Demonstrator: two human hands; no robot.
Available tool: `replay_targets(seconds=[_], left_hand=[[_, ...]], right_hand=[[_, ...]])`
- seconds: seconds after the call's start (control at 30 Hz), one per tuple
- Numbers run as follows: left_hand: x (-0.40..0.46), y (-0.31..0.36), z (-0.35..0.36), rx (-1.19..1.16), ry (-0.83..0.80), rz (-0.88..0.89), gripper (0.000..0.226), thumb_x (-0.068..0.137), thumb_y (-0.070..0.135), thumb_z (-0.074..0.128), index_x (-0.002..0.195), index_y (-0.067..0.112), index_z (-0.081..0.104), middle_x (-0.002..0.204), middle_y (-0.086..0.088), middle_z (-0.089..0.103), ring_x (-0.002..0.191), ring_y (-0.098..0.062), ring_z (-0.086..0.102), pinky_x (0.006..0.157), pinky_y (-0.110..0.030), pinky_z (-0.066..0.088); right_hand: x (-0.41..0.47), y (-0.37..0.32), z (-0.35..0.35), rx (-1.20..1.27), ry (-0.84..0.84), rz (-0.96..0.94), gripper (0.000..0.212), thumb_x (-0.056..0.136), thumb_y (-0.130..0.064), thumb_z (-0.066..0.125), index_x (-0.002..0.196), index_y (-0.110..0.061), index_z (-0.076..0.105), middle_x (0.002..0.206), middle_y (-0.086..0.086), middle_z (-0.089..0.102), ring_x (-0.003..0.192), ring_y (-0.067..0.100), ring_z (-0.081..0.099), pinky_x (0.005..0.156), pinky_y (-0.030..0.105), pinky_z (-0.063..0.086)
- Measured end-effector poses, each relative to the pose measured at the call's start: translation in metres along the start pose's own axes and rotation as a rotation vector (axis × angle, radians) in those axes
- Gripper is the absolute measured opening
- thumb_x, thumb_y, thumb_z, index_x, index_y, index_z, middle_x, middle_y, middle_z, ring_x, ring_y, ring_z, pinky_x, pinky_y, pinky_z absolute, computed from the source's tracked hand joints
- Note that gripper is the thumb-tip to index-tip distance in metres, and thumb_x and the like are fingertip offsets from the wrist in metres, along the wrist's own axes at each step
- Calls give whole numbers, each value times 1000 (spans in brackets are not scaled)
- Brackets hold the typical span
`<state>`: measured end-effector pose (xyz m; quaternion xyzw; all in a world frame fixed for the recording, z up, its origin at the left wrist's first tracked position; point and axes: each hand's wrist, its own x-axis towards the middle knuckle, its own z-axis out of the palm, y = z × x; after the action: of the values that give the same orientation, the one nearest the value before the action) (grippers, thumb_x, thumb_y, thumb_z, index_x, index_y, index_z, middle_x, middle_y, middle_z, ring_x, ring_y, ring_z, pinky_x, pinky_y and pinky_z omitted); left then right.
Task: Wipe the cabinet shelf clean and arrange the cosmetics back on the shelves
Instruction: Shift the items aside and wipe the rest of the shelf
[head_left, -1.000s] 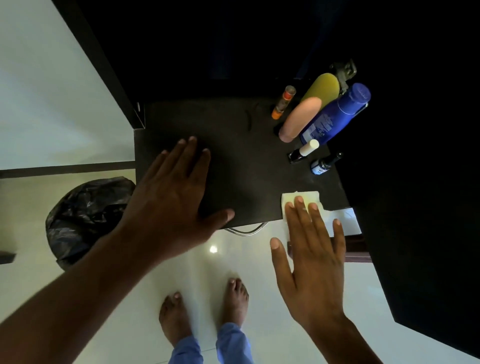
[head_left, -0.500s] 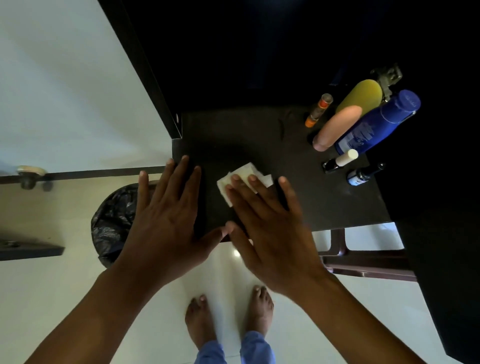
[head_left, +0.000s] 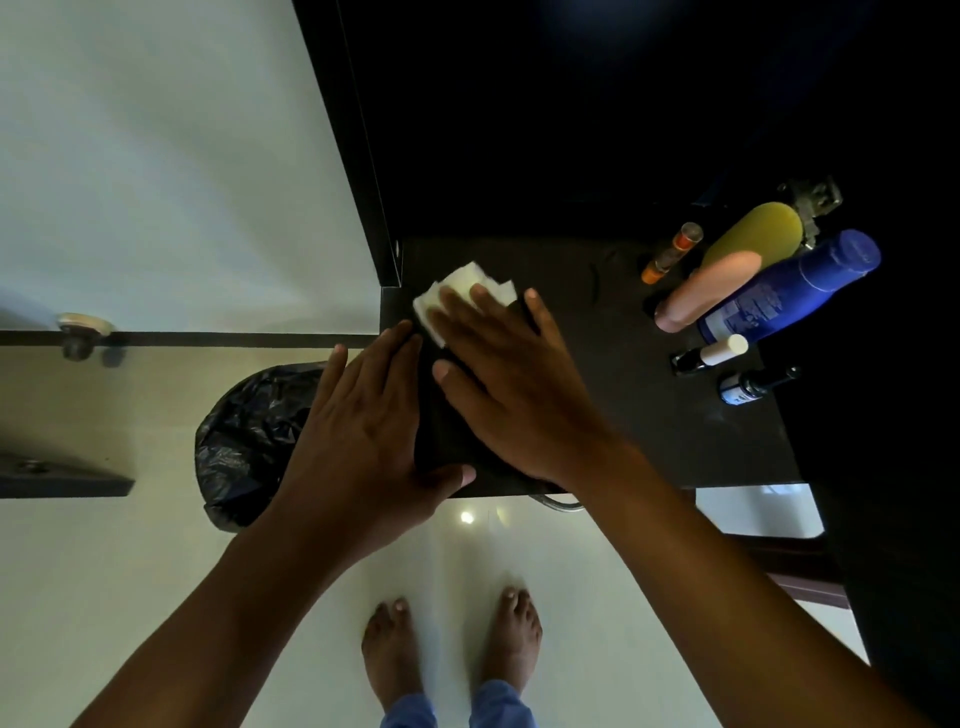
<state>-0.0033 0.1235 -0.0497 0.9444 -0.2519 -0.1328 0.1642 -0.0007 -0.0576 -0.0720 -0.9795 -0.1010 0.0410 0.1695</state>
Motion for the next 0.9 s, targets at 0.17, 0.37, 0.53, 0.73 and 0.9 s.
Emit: replay_targets(seconds=[0.17, 0.37, 0.53, 0.73, 0.9], left_hand=[[-1, -2, 7, -19, -15, -23, 115, 74, 73, 59, 163, 17, 11, 171, -2, 10, 158, -16, 4, 128, -43, 4], [2, 0, 5, 49, -16, -41, 123, 68, 74, 72, 161, 18, 14, 169, -5, 18, 156, -22, 19, 128, -49, 11], [3, 9, 2, 25, -16, -73, 124, 65, 62, 83, 161, 18, 17, 167, -6, 24, 154, -23, 23, 127, -50, 16], [6, 11, -2, 53, -32, -107, 127, 60, 66, 83, 159, 14, 24, 164, -8, 31, 151, -26, 32, 126, -50, 20], [10, 18, -10, 126, -59, -125, 127, 58, 69, 83, 157, 10, 28, 162, -11, 33, 148, -28, 36, 126, -50, 21]], right_hand=[[-71, -12, -7, 92, -115, -79, 52, 110, -48, 19, 158, -31, 32, 168, -14, 22, 156, 0, 3, 128, 50, 2], [-84, -9, -16, 23, -12, 79, 54, 110, -47, 22, 156, -25, 40, 166, -8, 31, 157, 8, 13, 128, 50, 10], [-21, 6, -17, -44, -30, 220, 64, 105, -54, 12, 160, -25, 27, 170, -3, 20, 159, 16, 10, 128, 48, -2], [38, 27, -22, -95, 24, 316, 65, 105, -55, 19, 160, -20, 26, 170, 6, 19, 158, 25, 11, 128, 51, -1], [59, 39, -26, -94, -53, 465, 79, 104, -62, 16, 163, -11, 7, 171, 14, 3, 159, 29, -6, 127, 51, -6]])
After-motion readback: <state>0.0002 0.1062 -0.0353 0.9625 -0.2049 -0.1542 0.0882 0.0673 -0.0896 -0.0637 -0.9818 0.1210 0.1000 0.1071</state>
